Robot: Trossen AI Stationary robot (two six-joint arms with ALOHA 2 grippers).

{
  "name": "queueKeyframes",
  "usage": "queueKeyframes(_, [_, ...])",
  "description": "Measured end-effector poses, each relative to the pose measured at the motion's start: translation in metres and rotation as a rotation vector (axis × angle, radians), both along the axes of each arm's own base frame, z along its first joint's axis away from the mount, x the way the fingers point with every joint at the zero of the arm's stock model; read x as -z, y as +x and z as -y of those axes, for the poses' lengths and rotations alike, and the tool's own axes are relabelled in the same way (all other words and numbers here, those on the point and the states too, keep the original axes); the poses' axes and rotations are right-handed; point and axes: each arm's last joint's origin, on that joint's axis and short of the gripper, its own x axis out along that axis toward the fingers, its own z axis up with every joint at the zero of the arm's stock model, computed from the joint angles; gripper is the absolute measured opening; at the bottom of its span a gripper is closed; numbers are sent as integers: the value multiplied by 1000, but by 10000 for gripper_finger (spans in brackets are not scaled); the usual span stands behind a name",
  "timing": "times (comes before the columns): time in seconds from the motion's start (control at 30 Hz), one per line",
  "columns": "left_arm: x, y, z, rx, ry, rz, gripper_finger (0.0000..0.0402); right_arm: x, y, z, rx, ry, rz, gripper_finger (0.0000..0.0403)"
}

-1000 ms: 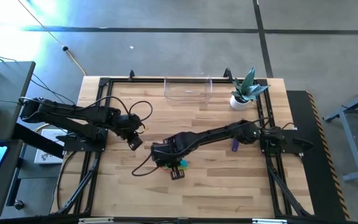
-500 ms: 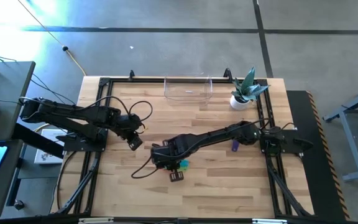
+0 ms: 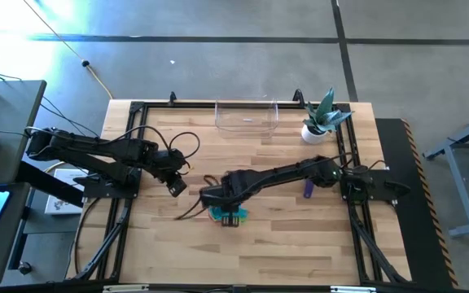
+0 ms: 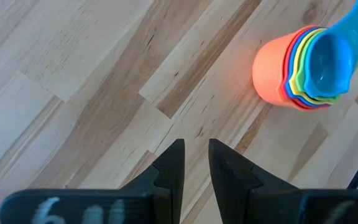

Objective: Nest measuring cups in basket
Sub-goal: Stack the light blue measuring cup on top of the green measuring cup, then stack the violet measuring cup on top of the light blue measuring cup

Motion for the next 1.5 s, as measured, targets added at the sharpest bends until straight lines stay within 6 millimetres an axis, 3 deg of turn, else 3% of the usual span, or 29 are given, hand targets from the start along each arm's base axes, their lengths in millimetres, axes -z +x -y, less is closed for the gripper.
queueKeyframes(0.2, [0, 0, 0, 7, 3, 1, 62, 8, -6, 17, 82, 18, -107, 67])
queueKeyframes(0.4, [0, 0, 0, 16, 7, 2, 62, 31, -9, 18, 99, 44, -176, 67])
queueKeyframes(0.6, [0, 0, 0, 30, 13, 3, 62, 40, -11, 17, 113, 80, -208, 67])
queueKeyframes(0.97, [0, 0, 0, 31, 14, 4, 62, 40, -12, 5, 80, 167, -223, 66])
queueKeyframes(1.5, [0, 0, 0, 53, 24, 5, 62, 22, -28, 23, 300, -56, -328, 66])
